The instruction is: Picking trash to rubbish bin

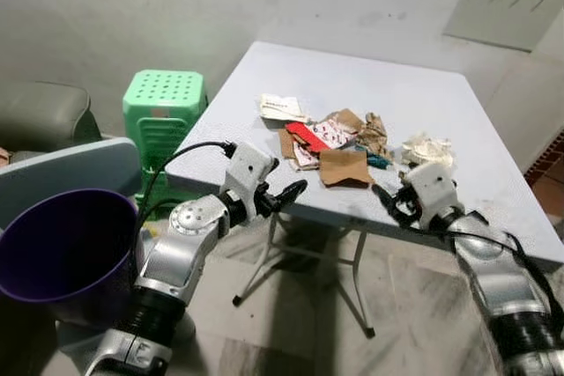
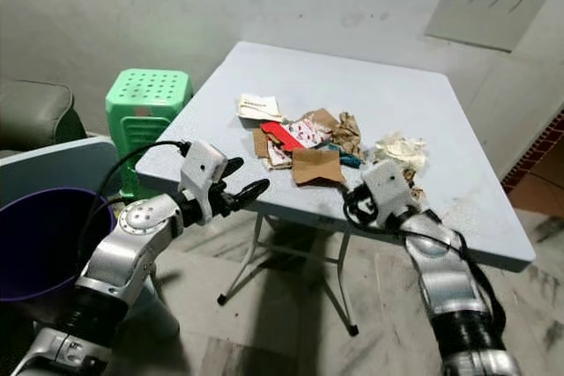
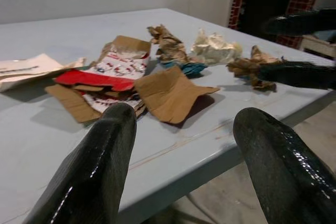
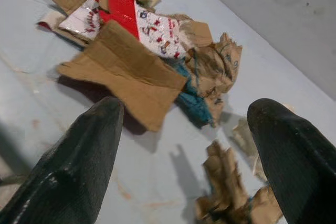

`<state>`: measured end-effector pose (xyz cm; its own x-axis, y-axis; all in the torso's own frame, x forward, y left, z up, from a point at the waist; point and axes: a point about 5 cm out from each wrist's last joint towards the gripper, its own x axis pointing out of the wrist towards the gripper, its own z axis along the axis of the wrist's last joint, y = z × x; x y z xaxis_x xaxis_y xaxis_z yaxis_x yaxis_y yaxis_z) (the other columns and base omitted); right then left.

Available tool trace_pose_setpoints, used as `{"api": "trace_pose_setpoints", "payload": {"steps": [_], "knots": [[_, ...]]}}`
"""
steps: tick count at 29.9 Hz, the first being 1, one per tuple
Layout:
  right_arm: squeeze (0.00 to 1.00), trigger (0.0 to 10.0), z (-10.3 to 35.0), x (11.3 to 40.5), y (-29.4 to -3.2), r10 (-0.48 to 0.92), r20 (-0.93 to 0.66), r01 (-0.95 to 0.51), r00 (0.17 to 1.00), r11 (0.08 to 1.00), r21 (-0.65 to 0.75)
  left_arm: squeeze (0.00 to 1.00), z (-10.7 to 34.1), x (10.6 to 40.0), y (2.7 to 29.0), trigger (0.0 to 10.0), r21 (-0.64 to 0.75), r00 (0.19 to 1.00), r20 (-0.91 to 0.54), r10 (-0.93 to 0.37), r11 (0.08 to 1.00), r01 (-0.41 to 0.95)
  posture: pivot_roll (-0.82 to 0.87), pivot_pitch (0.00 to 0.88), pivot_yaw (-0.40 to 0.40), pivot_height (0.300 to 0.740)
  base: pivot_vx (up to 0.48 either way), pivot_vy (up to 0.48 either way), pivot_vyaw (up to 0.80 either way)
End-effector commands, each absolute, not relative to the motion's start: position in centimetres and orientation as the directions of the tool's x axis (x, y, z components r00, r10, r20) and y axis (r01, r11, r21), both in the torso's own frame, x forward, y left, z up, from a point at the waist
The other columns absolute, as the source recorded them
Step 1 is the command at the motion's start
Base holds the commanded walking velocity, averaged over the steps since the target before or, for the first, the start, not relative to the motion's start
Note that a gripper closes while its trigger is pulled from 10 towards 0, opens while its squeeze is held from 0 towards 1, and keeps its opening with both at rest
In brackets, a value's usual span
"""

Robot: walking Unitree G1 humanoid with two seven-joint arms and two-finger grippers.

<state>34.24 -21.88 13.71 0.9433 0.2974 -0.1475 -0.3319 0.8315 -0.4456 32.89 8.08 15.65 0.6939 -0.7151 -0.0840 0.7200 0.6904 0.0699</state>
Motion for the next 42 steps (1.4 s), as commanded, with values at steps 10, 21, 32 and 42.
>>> {"api": "trace_pose_setpoints", "payload": {"steps": [10,21,32,42], "knots": [[0.00,10.0,14.4,36.0,-22.4,0.325,-0.187,-0.373,0.927,0.744,-0.555,0.00,18.1,33.2,9.5,10.0,0.061,0.712,-0.046,-0.701,0.709,0.702,0.07,0.224,-0.105,0.740,0.000,0.000,0.00],[0.00,10.0,14.6,37.1,-20.7,0.365,-0.180,-0.398,0.913,0.704,-0.588,0.00,18.6,33.0,10.0,10.0,0.048,0.723,-0.055,-0.688,0.722,0.691,0.08,0.273,-0.107,0.740,0.000,0.000,0.00],[0.00,10.0,15.9,38.0,-19.8,0.373,-0.113,-0.365,0.921,0.721,-0.589,0.00,19.0,33.0,10.1,10.0,0.036,0.731,-0.052,-0.680,0.730,0.682,0.09,0.288,-0.108,0.740,0.000,0.000,0.00],[0.00,10.0,16.5,38.6,-19.2,0.337,-0.065,-0.305,0.939,0.733,-0.608,0.00,19.2,33.0,10.3,10.0,0.036,0.743,-0.051,-0.667,0.742,0.669,0.10,0.297,-0.112,0.740,0.000,0.000,0.00]]}}
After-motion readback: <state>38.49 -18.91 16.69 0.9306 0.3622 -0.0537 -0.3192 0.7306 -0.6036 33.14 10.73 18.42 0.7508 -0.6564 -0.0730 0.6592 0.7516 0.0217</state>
